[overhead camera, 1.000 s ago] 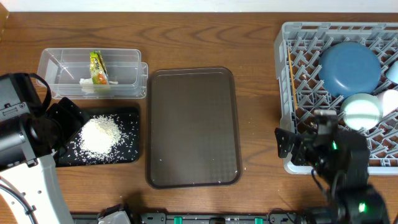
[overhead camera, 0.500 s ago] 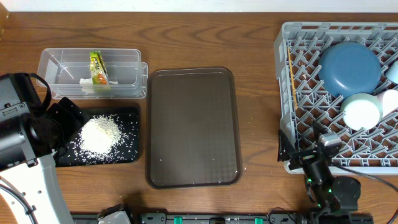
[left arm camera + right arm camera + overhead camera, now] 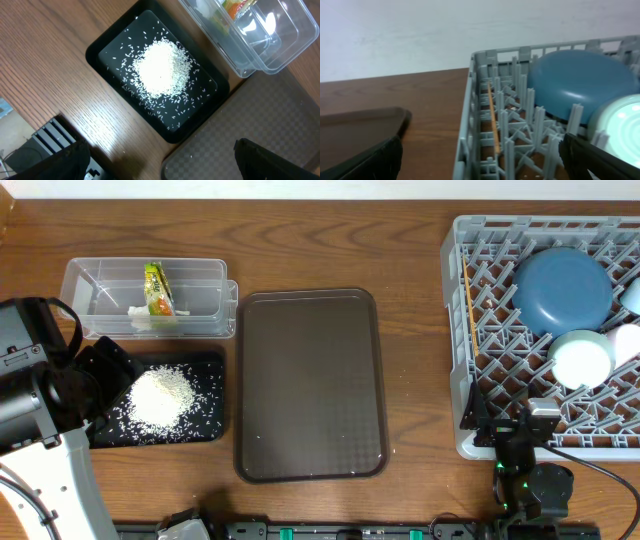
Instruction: Sort waste into correct bins and load items into the dishwasher rack
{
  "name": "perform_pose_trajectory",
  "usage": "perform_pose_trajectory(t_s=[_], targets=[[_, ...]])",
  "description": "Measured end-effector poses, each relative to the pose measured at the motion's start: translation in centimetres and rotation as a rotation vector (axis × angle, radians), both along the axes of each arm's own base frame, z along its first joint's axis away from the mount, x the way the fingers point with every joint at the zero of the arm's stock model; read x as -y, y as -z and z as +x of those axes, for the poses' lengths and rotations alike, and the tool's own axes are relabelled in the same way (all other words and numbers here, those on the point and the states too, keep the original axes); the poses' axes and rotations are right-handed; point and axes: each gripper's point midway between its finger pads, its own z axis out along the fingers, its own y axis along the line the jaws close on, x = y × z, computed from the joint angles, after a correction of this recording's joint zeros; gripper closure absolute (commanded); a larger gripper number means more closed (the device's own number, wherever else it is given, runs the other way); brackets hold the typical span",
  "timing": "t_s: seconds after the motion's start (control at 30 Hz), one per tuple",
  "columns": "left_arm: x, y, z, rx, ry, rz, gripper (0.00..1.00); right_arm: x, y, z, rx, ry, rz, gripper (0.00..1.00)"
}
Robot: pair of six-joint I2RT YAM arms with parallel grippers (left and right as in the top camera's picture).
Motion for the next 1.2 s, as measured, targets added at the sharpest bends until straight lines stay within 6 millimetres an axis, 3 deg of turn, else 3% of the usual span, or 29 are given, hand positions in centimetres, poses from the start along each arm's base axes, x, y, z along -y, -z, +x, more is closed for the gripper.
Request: perform_pose_trajectory(t_s=[0.87, 1.2], targets=[[0.00, 0.00, 0.00, 0.000, 0.000, 0.000, 0.05, 0.64, -0.01, 0.00, 0.000, 0.030, -0.084, 0.01], [0.00, 0.00, 0.00, 0.000, 0.000, 0.000, 0.05, 0.66, 0.01, 0.00, -0.001, 0.019, -0.245, 0.01]])
